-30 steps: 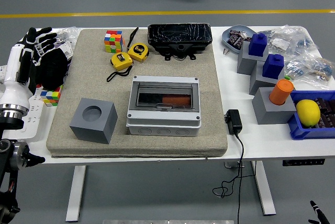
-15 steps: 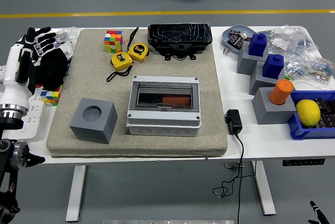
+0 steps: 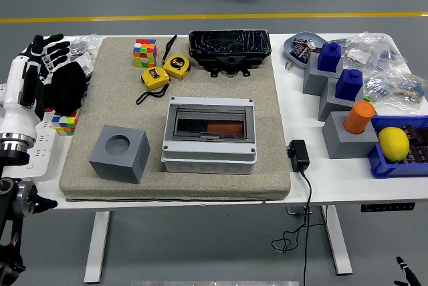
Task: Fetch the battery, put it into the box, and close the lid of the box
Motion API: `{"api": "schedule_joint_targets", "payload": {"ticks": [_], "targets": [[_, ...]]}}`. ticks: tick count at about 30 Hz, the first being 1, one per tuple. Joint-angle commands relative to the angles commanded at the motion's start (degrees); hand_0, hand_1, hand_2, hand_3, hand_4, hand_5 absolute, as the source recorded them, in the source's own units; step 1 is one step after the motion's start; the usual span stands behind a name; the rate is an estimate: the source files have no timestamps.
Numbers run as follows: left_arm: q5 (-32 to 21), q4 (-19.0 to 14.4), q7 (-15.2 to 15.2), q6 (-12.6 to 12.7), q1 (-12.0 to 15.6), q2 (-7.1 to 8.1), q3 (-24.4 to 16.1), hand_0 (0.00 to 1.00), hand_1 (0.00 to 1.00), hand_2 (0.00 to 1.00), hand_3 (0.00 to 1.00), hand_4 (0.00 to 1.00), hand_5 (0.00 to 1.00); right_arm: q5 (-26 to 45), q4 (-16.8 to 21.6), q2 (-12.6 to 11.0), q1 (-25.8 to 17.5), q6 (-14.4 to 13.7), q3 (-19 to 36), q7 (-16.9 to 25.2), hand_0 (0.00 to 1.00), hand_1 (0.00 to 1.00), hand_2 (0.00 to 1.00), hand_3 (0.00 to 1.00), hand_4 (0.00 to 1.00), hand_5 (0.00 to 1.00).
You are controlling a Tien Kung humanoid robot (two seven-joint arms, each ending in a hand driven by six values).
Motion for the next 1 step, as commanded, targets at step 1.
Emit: {"api": "schedule_joint_targets", "payload": {"ticks": [1], "targets": [[0.0, 0.0, 0.0, 0.0, 0.0, 0.00, 0.0, 0.743, 0.746, 0.721, 0.726, 0.998, 0.998, 0.0, 0.0, 0.0, 0.0, 0.0, -0.1, 0.0, 0.870, 0.795, 0.764, 0.791, 0.998, 0.998]]}}
